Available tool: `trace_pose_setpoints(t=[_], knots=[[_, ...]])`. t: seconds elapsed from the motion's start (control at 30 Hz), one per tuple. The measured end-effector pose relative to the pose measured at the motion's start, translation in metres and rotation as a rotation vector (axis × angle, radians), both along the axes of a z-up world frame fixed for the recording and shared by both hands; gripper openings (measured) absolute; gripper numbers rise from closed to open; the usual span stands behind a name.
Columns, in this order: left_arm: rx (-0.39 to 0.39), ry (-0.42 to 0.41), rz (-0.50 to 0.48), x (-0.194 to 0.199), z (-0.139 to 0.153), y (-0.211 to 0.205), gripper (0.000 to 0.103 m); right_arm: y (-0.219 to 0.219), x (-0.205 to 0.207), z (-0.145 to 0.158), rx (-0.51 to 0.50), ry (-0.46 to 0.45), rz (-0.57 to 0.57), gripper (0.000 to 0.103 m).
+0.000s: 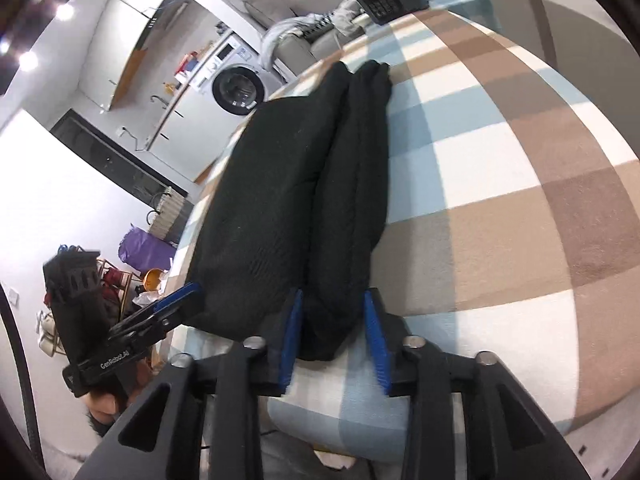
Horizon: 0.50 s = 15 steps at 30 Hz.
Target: Fold small clothes
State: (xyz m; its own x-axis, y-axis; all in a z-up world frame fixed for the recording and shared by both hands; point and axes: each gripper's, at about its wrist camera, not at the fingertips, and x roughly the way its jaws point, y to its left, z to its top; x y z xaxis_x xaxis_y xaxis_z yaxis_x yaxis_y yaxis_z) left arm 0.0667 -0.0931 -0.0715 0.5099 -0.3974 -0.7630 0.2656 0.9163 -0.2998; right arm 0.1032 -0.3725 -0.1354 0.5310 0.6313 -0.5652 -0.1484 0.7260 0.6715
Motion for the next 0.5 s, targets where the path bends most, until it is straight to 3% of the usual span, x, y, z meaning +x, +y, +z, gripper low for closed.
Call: trace_pose_setpoints(t=[0.1, 0.2, 0.5], knots=[[-0.007, -0.001, -0.025, 0.003, 0.003, -0.015, 0.054, 0.003, -0.006, 0.002, 0.032, -0.020, 0.014, 0.008], [-0.012, 0.009, -0.069, 0.008, 0.003, -0.036, 0.054, 0.006, -0.001, -0.016, -0.009, 0.060, 0.014, 0.008], [-0.007, 0.038, -0.174, 0.021, 0.002, -0.099, 0.055, -0.009, -0.001, -0.022, 0.108, 0.055, 0.011, 0.010]])
